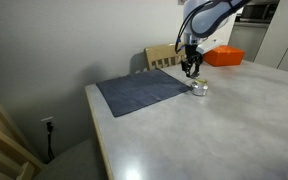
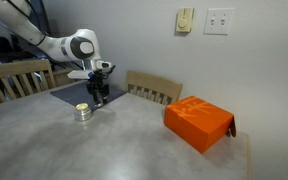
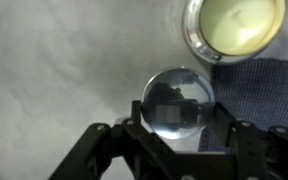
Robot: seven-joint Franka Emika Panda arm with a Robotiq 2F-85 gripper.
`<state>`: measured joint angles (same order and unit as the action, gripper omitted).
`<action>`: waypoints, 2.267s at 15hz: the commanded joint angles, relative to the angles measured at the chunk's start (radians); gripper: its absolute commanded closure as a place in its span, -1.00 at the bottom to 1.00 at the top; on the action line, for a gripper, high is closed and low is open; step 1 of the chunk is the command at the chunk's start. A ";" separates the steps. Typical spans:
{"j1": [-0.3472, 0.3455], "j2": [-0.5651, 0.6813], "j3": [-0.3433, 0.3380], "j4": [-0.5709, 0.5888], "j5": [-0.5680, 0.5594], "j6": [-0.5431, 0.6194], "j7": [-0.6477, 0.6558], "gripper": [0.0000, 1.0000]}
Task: Put the silver lid on the silver bottle
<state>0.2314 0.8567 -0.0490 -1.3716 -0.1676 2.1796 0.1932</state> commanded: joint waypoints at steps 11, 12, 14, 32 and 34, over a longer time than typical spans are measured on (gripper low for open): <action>0.080 -0.254 0.034 -0.235 -0.023 0.057 0.224 0.12; 0.071 -0.267 0.041 -0.242 0.006 0.030 0.220 0.12; 0.071 -0.285 0.039 -0.256 0.029 -0.001 0.229 0.12; 0.019 -0.248 0.030 -0.241 0.181 0.017 0.402 0.12; 0.012 -0.249 0.025 -0.251 0.194 0.018 0.418 0.12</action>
<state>0.2668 0.6335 -0.0328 -1.5799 -0.0050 2.1893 0.5903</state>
